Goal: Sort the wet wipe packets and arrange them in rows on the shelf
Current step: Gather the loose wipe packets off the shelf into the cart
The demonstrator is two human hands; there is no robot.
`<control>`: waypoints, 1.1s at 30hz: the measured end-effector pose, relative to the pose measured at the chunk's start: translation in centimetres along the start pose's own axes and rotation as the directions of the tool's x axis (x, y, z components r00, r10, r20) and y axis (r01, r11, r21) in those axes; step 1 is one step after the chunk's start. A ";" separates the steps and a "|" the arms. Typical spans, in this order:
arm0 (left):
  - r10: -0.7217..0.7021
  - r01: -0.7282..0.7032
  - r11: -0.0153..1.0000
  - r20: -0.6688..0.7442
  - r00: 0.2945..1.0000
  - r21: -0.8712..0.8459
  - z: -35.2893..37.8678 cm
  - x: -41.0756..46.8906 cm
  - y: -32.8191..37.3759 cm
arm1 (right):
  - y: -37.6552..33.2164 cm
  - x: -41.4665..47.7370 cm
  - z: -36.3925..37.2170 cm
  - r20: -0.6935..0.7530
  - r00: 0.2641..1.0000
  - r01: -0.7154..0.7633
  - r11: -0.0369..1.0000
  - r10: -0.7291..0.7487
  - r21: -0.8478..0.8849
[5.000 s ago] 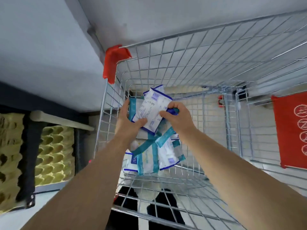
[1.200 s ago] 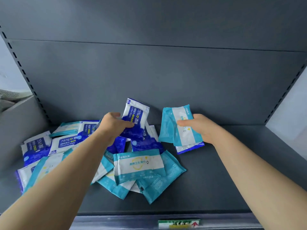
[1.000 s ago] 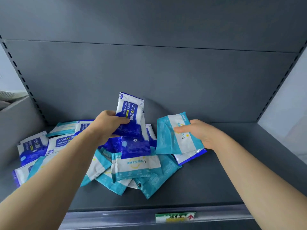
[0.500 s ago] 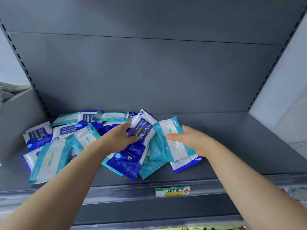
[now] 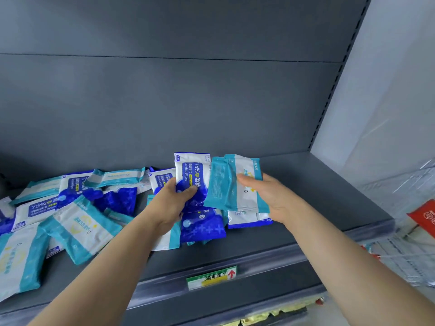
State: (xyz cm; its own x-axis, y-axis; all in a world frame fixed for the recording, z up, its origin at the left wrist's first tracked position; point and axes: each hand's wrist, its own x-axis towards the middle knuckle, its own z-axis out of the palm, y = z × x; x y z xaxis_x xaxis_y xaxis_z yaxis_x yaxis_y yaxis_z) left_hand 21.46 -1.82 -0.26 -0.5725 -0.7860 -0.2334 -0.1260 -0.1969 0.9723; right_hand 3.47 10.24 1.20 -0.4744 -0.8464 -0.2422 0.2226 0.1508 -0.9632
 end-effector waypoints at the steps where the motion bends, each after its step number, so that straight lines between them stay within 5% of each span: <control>1: -0.002 0.002 1.000 0.017 1.000 -0.012 0.9 0.1 0.0 | -0.2 -0.1 -0.8 -0.009 1.000 0.004 1.000 -0.004 -0.006; 14: 0.223 -0.235 0.970 0.173 0.959 0.055 23.2 0.9 3.2 | -4.0 -4.8 -21.6 -0.250 0.958 0.152 0.988 -0.143 0.018; 28: 0.199 -0.216 0.976 0.280 0.939 0.031 54.5 4.4 1.6 | -5.2 -8.5 -51.0 -0.465 0.876 0.166 0.985 -0.127 0.044; 33: 0.101 -0.108 0.994 0.315 0.944 0.006 62.7 9.1 -1.8 | -3.6 -5.6 -59.1 -0.498 0.865 0.102 0.994 -0.066 0.046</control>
State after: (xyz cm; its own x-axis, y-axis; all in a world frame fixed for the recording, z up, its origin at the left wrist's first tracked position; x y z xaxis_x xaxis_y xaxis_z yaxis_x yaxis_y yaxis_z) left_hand -34.32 28.07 -3.25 -0.8080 -0.5773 -0.1176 -0.0678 -0.1071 0.9919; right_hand -44.98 44.64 -0.86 -0.8491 -0.4873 -0.2038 0.2116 0.0398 -0.9765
